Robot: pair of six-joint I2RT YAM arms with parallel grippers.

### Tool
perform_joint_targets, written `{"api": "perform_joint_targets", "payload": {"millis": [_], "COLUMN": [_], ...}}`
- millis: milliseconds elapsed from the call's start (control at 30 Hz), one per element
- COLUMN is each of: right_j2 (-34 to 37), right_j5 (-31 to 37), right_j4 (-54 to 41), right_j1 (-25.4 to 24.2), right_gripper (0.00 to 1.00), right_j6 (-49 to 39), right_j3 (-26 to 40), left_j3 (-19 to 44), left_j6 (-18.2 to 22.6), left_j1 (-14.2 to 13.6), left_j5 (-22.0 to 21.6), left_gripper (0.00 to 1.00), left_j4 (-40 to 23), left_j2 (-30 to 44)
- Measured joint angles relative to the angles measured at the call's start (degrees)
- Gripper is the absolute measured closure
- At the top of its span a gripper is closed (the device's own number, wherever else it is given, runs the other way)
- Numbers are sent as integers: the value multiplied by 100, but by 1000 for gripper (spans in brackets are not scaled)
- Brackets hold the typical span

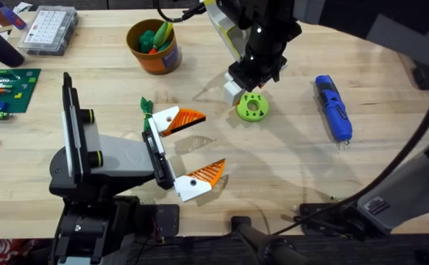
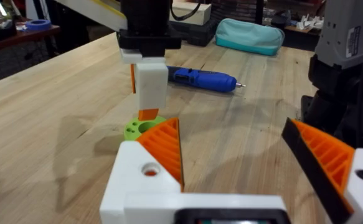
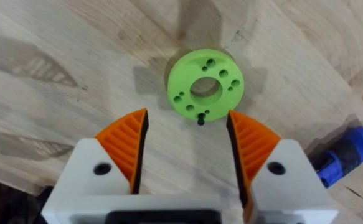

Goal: Pick up the gripper from the table and insert it into the empty holder that is missing its gripper. Then pick up a screw, insert it into the mounting hole, and use the screwdriver to tighten it. Finally, clean up the table by picking up the vegetable and placing it into the bucket.

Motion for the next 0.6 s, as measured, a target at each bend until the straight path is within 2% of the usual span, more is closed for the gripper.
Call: {"api": "perform_joint_targets", "payload": {"millis": [600], "right_j2": [-2], "right_j5": [-50], "right_j4": [-101], "right_j1": [2], "right_gripper": [246], "right_j6": [200], "right_j3": [-5], "left_j3": [0], "left_j6": [0], "left_j1": [2], "left_j5": [0], "left_gripper": [10], "left_j4": [-11], "left_j2": [0]}}
